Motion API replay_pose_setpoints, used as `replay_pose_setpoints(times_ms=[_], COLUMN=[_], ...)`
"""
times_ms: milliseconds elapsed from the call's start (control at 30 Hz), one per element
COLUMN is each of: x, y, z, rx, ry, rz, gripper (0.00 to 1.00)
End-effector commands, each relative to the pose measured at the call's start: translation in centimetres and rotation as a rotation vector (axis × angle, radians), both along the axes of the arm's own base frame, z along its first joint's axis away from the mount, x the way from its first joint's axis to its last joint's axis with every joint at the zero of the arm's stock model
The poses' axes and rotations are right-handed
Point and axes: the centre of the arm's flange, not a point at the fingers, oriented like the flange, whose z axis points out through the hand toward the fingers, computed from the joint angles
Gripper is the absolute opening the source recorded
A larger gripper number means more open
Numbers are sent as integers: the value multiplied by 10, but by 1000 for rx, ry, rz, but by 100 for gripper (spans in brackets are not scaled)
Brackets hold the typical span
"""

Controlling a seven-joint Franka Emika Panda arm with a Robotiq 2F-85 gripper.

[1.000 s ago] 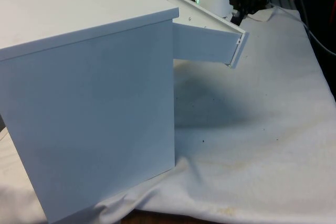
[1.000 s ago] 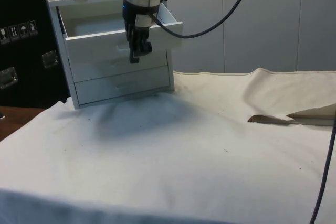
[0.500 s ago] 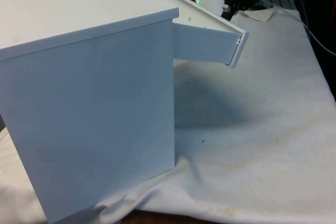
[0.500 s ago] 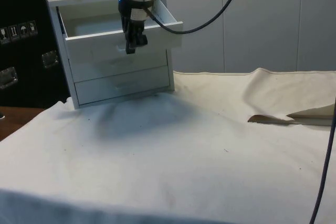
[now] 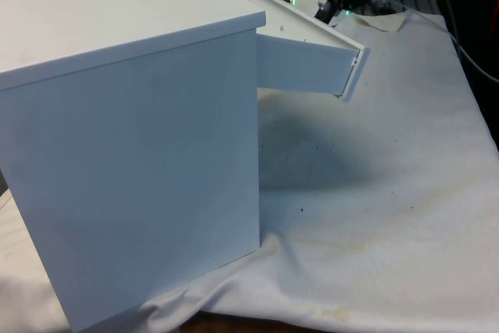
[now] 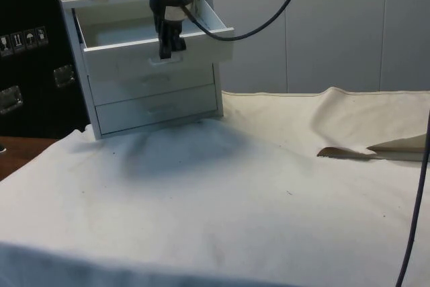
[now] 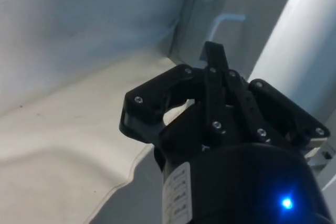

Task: Open the drawer, then close it.

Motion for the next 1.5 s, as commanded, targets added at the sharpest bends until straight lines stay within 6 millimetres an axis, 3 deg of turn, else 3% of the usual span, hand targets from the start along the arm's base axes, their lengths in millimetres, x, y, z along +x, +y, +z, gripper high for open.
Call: replay_pose_setpoints(times_ms=[0, 633, 1133, 1467], x=[3, 6, 12, 17], y=[-2, -12, -22, -24], z=[3, 8, 29, 28], rx=[-17, -76, -150, -172], ry=[-17, -39, -70, -79], rz=[-1, -9, -25, -34], gripper=[0, 0, 0, 0])
